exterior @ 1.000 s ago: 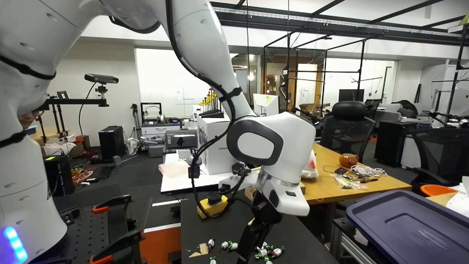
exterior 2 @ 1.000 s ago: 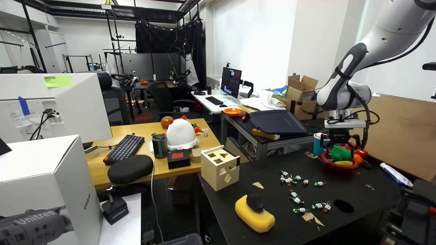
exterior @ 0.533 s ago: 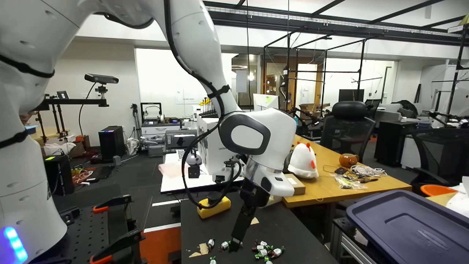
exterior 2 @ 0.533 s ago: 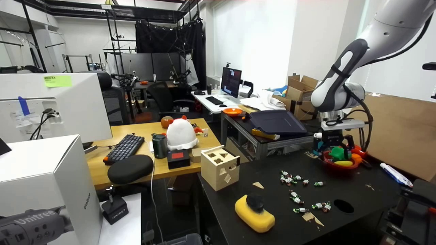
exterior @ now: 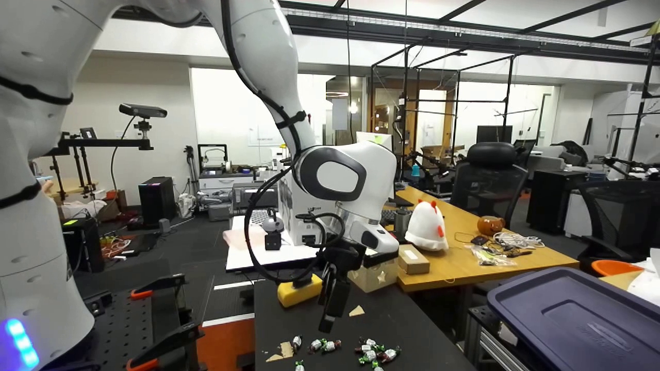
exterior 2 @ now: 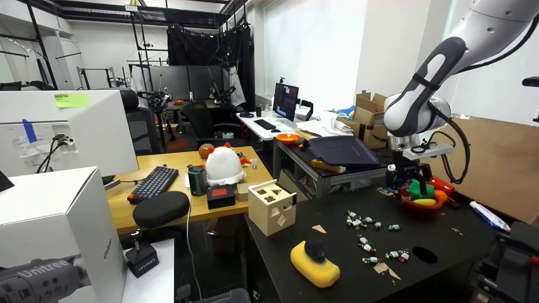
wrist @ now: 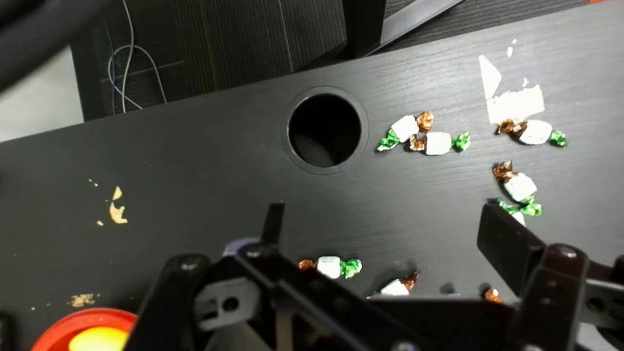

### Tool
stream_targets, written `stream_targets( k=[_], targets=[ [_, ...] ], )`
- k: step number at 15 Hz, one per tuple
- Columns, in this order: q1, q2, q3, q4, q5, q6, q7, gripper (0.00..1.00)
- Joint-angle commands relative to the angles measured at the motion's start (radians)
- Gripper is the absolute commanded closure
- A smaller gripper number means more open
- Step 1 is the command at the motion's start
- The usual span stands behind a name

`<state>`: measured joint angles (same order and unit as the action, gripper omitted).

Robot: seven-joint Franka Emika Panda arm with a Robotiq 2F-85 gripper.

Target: Put the banana and green plush toy in the red bowl.

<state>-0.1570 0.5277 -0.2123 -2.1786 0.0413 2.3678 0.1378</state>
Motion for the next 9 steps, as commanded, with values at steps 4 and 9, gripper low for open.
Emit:
stream_targets(
  k=[4, 9],
  targets=[
    [-0.005, -0.133, 0.061, -0.097, -0.047, -0.009, -0.166, 0.0],
    [-0.021, -0.232, 0.067, -0.157, -0.038, 0.008, -0.263, 0.0]
  ],
)
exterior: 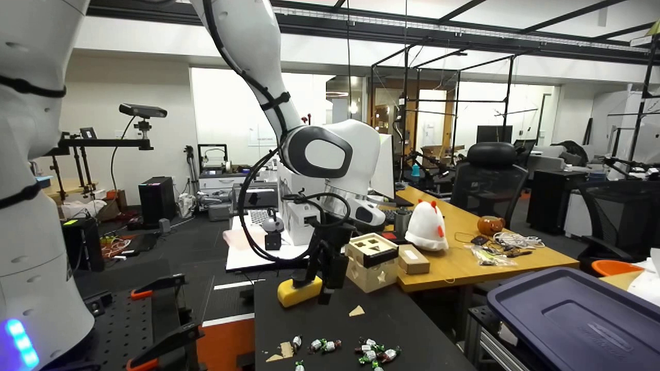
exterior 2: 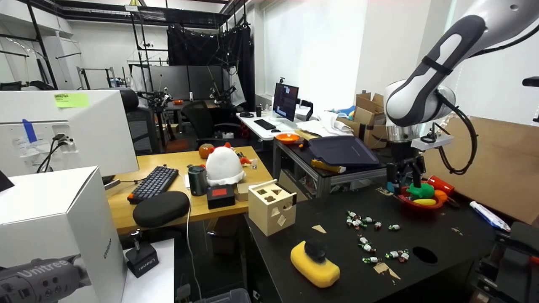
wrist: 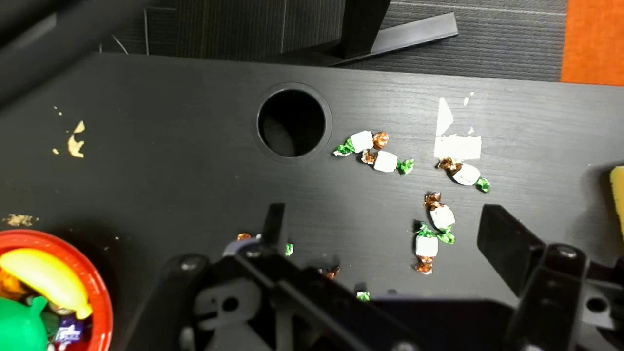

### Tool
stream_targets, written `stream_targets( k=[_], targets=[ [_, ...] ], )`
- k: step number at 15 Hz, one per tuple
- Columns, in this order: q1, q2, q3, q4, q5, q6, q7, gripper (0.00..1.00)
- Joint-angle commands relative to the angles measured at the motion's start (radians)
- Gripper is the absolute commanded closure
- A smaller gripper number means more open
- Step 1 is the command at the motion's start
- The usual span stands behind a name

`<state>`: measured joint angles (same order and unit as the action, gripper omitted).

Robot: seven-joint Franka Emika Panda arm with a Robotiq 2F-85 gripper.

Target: Put the banana and green plush toy in the red bowl.

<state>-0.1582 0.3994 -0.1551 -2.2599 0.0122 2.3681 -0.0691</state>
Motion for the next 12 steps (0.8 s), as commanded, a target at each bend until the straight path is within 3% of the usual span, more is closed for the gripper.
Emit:
stream_targets(
  k=[1, 7, 12],
  targets=[
    [-0.023, -0.126, 0.01, -0.088, -0.006, 0.009, -0.073, 0.0],
    [-0.036, -0.273, 0.022, -0.156, 0.056, 0.012, -0.179, 0.0],
    [-0.012, -0.303, 0.048, -0.138, 0.164, -0.026, -0.253, 0.0]
  ],
)
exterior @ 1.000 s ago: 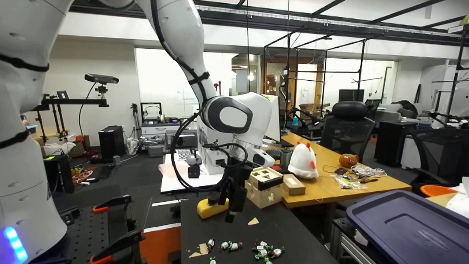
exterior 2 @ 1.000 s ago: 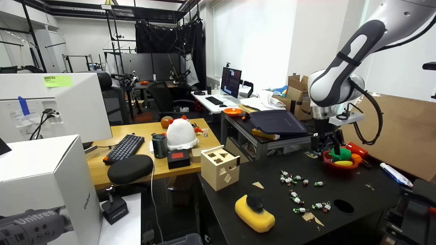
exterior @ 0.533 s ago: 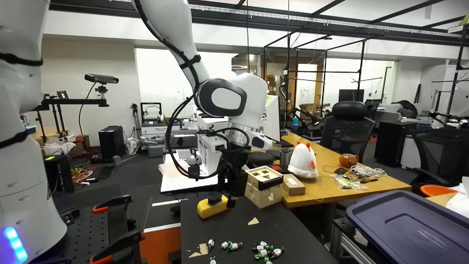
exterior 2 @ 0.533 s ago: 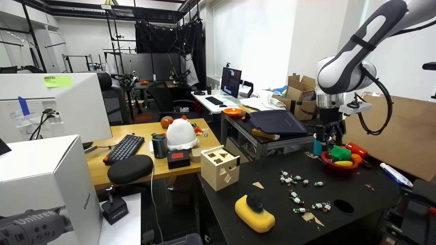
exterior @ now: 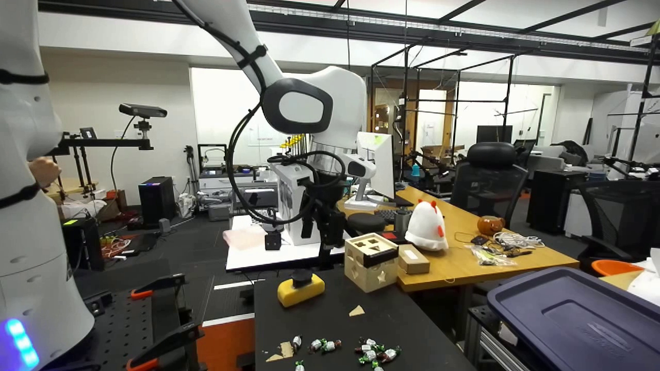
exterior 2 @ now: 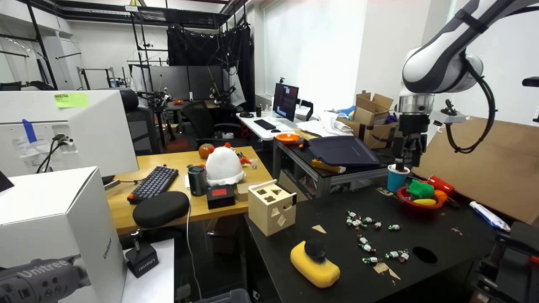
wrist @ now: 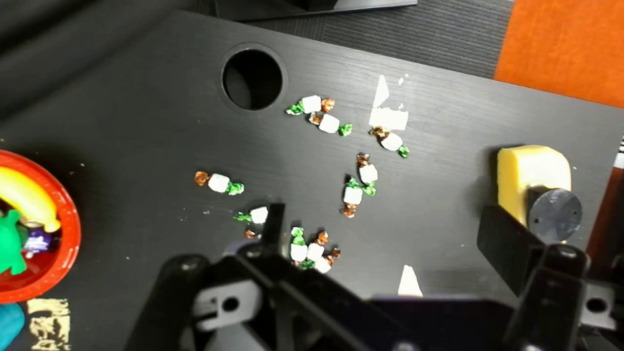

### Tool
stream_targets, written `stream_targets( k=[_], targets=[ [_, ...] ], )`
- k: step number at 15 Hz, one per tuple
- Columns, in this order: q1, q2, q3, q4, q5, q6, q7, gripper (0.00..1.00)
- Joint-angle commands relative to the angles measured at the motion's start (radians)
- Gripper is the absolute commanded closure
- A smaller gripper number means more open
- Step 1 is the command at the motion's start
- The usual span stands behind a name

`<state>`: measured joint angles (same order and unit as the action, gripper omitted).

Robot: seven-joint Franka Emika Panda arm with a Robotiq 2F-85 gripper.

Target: Put the banana and green plush toy in the red bowl.

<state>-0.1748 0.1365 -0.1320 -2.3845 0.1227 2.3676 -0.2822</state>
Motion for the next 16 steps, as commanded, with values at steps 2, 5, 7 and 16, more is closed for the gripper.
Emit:
stream_targets(
  k=[2, 5, 7, 16],
  targets=[
    [0.021, -0.026, 0.045, 0.013, 0.068, -0.048, -0.022, 0.0],
    [0.05, -0.005, 0.074, 0.049, 0.062, -0.08, 0.023, 0.0],
    [0.072, 0.005, 0.086, 0.073, 0.037, -0.092, 0.068, 0.0],
    [0.139, 0.087, 0.062, 0.211, -0.251, -0.133, 0.362, 0.0]
  ],
)
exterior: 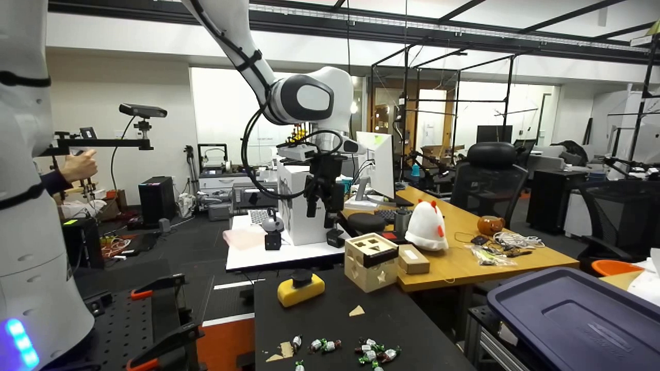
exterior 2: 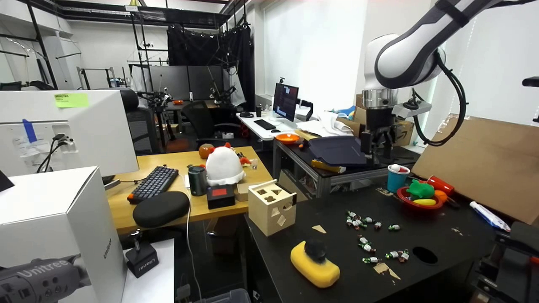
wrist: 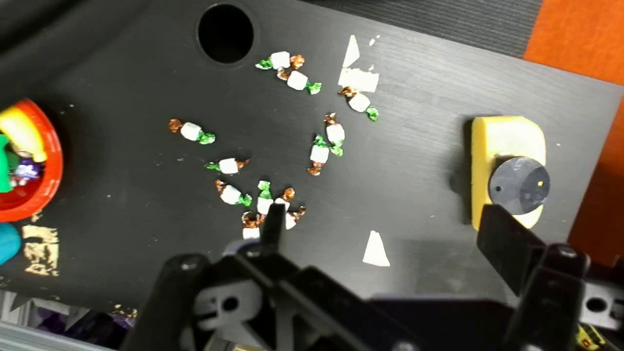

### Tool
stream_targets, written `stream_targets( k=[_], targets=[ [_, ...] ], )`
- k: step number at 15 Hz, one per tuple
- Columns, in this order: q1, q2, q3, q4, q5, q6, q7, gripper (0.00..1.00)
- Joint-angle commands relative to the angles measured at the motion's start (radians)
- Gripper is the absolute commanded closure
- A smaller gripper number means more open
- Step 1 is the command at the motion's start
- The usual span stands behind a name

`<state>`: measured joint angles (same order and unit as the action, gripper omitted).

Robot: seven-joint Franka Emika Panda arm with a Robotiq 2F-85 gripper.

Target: Put the banana and green plush toy in the red bowl.

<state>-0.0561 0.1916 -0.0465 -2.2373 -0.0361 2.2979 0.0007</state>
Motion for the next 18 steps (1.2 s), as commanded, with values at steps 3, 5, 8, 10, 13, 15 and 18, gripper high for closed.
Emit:
stream_targets(
  k=[3, 5, 8, 10, 13, 15, 18],
  targets=[
    [0.015, 0.062, -0.032, 0.116, -0.149, -0.11, 0.108, 0.0],
    [0.01, 0.077, -0.039, 0.145, -0.164, -0.139, 0.105, 0.0],
    [0.003, 0.087, -0.045, 0.172, -0.151, -0.159, 0.1, 0.0],
    [0.0, 0.083, -0.042, 0.149, -0.143, -0.125, 0.081, 0.0],
    [0.0, 0.088, -0.043, 0.151, -0.142, -0.125, 0.081, 0.0],
    [0.001, 0.089, -0.043, 0.151, -0.142, -0.125, 0.081, 0.0],
    [0.001, 0.089, -0.043, 0.151, -0.142, -0.125, 0.081, 0.0]
  ],
)
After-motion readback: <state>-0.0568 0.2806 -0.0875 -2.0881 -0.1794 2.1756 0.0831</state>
